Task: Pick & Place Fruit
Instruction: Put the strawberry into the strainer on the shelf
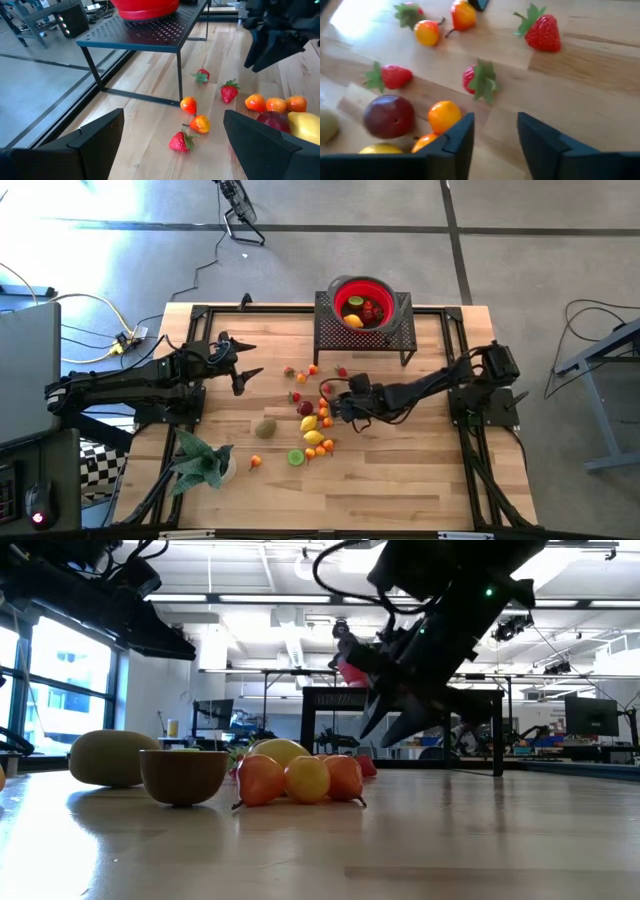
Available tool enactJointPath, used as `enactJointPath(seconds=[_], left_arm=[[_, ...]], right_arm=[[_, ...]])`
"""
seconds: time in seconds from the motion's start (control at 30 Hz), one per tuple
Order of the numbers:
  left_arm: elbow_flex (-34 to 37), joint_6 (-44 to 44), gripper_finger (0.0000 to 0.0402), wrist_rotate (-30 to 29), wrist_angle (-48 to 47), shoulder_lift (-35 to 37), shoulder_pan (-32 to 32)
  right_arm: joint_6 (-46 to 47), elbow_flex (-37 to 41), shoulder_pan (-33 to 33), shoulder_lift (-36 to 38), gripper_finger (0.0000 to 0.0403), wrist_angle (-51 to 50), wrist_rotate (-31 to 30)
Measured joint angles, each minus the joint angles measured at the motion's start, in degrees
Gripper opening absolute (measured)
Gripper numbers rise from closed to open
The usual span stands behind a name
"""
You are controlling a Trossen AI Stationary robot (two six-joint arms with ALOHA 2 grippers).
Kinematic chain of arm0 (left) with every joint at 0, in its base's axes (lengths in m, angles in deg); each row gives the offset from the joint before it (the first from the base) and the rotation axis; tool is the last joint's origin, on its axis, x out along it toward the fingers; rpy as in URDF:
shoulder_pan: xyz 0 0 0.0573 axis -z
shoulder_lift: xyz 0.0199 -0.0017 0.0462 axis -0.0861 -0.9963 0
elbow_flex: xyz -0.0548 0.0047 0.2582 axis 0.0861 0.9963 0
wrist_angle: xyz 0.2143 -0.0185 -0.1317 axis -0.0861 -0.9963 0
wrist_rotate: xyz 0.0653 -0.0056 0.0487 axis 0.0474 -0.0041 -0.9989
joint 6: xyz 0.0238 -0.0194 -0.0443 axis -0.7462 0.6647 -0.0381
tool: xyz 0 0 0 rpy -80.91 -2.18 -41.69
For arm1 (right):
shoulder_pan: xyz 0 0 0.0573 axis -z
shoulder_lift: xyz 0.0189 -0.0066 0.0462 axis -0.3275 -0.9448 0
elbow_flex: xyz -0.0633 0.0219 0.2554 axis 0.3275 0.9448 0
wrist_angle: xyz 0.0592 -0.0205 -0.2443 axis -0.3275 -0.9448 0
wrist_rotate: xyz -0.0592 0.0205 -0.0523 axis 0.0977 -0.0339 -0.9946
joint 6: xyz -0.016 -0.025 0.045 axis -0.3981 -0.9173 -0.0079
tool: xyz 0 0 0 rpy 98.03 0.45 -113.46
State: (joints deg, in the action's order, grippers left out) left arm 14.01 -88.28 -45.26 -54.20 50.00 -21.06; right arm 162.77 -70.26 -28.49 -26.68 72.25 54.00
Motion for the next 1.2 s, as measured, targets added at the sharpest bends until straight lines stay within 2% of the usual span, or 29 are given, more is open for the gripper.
enactJointPath(seconds=[0.13, 0.23, 0.37, 0.67, 1.2], left_arm=[[-0.01, 0.0, 0.0337, 0.0, -0.01, 0.0, 0.0], [0.0, 0.0, 0.0337, -0.01, -0.01, 0.01, -0.01], [0.0, 0.0, 0.0337, -0.01, -0.02, 0.01, 0.0], [0.0, 0.0, 0.0337, -0.01, 0.05, 0.02, -0.02], [0.0, 0.0, 0.0337, -0.02, 0.07, 0.02, -0.02]], right_arm=[[-0.22, -0.02, 0.92, -0.22, 0.0191, 1.45, -0.17], [-1.88, 0.0, 1.56, -0.66, 0.0204, 3.45, 0.52], [-3.09, -0.04, 2.57, -2.07, 0.0197, 5.91, 3.08], [-3.96, 0.0, 4.23, -3.6, 0.0168, 6.99, 2.6], [-4.0, 0.0, 5.4, -3.58, 0.0164, 7.11, 3.62]])
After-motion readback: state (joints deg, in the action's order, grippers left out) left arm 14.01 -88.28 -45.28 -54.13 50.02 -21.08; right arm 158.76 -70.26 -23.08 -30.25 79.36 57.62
